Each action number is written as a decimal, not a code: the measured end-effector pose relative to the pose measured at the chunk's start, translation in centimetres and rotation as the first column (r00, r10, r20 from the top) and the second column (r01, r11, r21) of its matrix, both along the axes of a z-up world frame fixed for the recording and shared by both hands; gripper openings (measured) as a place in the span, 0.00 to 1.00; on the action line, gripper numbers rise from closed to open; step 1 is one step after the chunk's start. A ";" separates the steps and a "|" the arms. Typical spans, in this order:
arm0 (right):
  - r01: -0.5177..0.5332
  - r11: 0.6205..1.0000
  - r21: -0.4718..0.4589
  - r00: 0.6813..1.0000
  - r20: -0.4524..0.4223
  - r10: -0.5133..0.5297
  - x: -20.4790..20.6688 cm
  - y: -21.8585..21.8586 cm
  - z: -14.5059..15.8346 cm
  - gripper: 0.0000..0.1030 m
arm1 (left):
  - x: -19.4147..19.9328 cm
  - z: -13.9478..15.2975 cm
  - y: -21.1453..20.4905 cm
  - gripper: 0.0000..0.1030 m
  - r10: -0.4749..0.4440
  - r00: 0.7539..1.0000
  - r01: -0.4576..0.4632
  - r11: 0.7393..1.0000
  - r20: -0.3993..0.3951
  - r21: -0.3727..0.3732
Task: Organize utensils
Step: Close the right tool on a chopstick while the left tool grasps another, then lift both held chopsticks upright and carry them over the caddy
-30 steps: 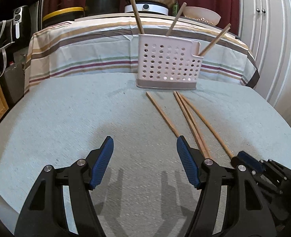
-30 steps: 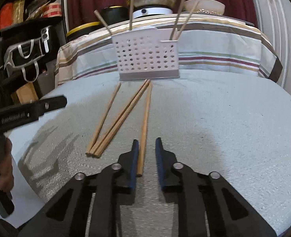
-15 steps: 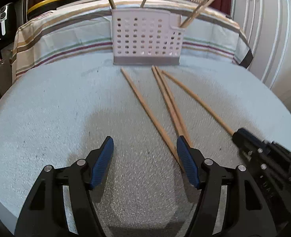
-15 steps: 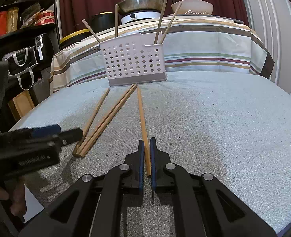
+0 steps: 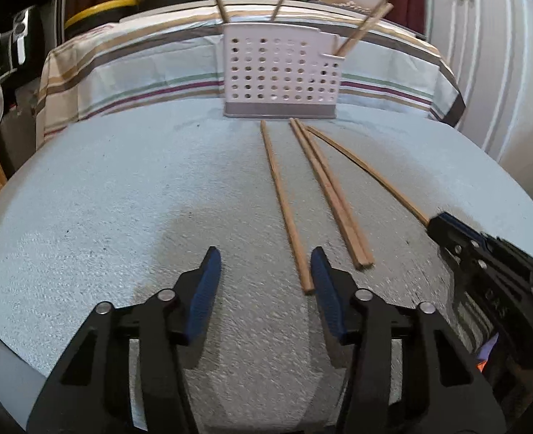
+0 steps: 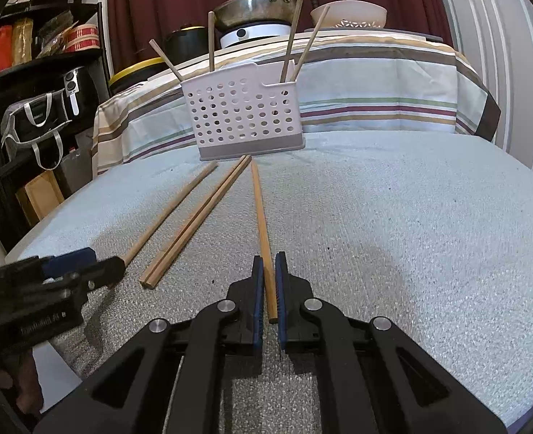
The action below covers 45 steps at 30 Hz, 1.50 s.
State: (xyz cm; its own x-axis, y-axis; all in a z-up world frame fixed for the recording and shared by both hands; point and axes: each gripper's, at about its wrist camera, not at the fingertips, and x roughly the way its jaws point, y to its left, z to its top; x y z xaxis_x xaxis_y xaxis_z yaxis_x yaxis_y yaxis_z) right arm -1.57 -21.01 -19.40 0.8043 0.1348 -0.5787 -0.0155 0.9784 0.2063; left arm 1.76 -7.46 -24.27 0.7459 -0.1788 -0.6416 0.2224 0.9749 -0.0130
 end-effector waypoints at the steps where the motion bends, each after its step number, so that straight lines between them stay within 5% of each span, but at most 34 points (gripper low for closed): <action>1: -0.001 1.000 0.010 1.000 -0.002 0.001 0.0 -0.1 0.0 0.08 | 0.1 0.0 -0.1 0.37 -0.006 1.000 0.006 1.000 0.000 -0.002; 8: -0.003 1.000 0.017 1.000 0.007 0.003 -0.3 -0.2 0.3 0.08 | 0.2 0.1 0.6 0.06 0.006 1.000 -0.006 0.999 -0.005 -0.034; 21: -0.028 0.997 -0.074 0.997 0.064 0.033 -1.1 1.2 1.6 0.02 | 0.0 0.7 1.5 0.06 0.023 1.000 -0.022 0.998 0.019 -0.055; 29: -0.010 0.999 -0.040 1.000 -0.015 0.010 -0.2 0.4 0.0 0.20 | 0.0 0.3 1.7 0.06 0.021 1.000 -0.021 0.998 0.002 -0.058; 33: -0.036 0.999 -0.025 0.999 -0.030 0.035 0.1 0.7 0.1 0.07 | 0.2 0.3 1.7 0.06 0.021 1.000 -0.021 0.998 -0.002 -0.060; 45: -0.031 0.999 -0.039 0.998 0.052 0.033 -0.1 1.0 2.0 0.06 | 0.2 1.0 2.2 0.06 0.029 0.999 -0.027 0.998 0.027 -0.065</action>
State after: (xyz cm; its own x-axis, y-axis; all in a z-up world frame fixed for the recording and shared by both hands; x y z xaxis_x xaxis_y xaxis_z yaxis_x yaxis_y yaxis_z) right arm -1.68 -19.99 -17.45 0.8295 0.1393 -0.5409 -0.0563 0.9843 0.1671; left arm 1.95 -5.30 -23.24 0.7690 -0.1978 -0.6079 0.1961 0.9781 -0.0702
